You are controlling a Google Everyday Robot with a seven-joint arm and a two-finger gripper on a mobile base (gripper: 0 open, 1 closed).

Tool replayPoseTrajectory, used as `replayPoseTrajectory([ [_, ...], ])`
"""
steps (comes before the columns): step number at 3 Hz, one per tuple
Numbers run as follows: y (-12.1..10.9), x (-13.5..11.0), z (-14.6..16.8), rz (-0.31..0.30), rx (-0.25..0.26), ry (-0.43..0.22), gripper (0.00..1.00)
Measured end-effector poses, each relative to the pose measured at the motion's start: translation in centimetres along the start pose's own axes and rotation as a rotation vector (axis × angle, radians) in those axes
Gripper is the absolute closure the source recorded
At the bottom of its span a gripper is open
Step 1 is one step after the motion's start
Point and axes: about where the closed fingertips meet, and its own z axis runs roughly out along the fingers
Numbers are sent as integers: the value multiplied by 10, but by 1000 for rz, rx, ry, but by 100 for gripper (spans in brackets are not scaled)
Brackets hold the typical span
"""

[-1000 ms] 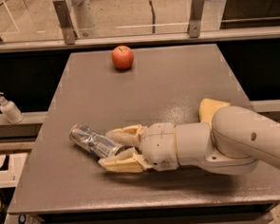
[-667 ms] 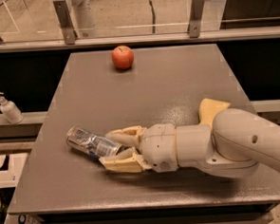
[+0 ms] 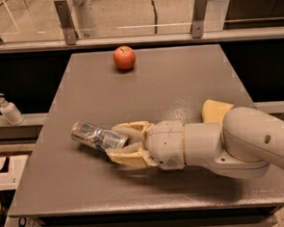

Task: Pick redbull can

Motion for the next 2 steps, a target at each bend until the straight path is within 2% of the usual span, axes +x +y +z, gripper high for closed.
replayPoseTrajectory([
  [2,-24,-20,-30,-20,68,-58,100],
])
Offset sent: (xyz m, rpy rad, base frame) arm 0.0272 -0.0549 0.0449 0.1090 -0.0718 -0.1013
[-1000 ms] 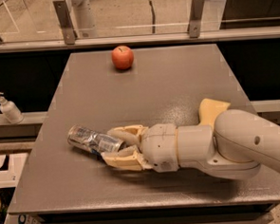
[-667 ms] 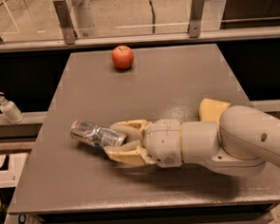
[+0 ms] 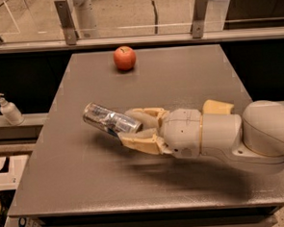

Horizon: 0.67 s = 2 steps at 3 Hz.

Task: Pick redbull can

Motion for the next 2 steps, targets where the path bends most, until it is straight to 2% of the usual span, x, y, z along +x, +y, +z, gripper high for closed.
replayPoseTrajectory([
  [2,-17,-25,-26,-12,27,-118,100],
])
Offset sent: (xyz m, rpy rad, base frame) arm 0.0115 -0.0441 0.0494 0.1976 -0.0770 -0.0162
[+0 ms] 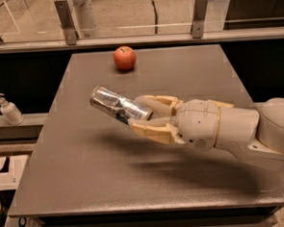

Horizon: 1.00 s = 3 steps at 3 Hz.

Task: Pick redbull can

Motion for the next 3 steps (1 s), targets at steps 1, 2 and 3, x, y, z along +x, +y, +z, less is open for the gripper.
replayPoseTrajectory([
  [1,-4,-13,-6,2,-7,-80,100],
  [2,-3,-26,-5,4,-43,-163,100],
  [3,-3,-27,-5,6,-46,-168,100],
])
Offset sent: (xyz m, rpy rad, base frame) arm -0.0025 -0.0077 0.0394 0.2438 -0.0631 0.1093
